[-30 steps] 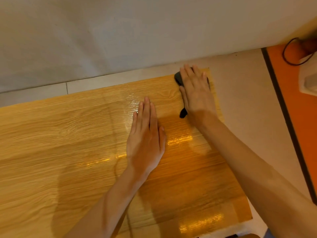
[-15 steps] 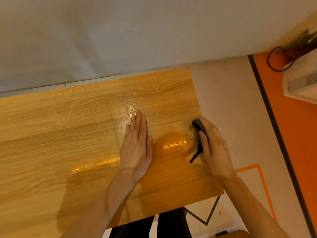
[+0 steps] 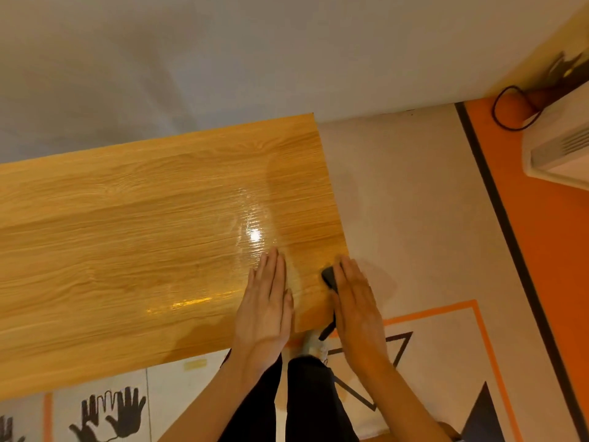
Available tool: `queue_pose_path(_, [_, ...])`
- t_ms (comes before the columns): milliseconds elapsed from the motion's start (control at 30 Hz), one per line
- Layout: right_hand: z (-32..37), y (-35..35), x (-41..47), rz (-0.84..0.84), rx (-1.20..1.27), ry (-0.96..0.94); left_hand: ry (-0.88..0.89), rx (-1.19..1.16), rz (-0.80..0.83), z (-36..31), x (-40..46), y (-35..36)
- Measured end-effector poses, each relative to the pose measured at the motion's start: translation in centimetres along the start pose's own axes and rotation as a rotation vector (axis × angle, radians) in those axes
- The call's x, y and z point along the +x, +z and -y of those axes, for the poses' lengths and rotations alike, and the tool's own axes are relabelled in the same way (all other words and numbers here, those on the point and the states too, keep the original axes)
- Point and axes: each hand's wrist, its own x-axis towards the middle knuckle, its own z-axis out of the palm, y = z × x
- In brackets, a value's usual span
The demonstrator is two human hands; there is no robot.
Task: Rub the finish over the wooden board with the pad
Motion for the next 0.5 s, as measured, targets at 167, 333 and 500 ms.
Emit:
queue_pose_path(167, [2.2, 2.2, -0.2, 0.03, -0.055, 0.107, -0.025, 0.105, 0.0, -0.1, -1.5, 1.3])
queue_pose_path(333, [3.1, 3.0, -0.1, 0.018, -0.036, 0.097, -0.086, 0.144, 0.002, -0.1, -2.9, 2.9])
queue_pose_path(500, [2.5, 1.4, 0.2, 0.108, 0.153, 0.057, -0.161, 0.198, 0.031, -1.2, -2.9, 3.3])
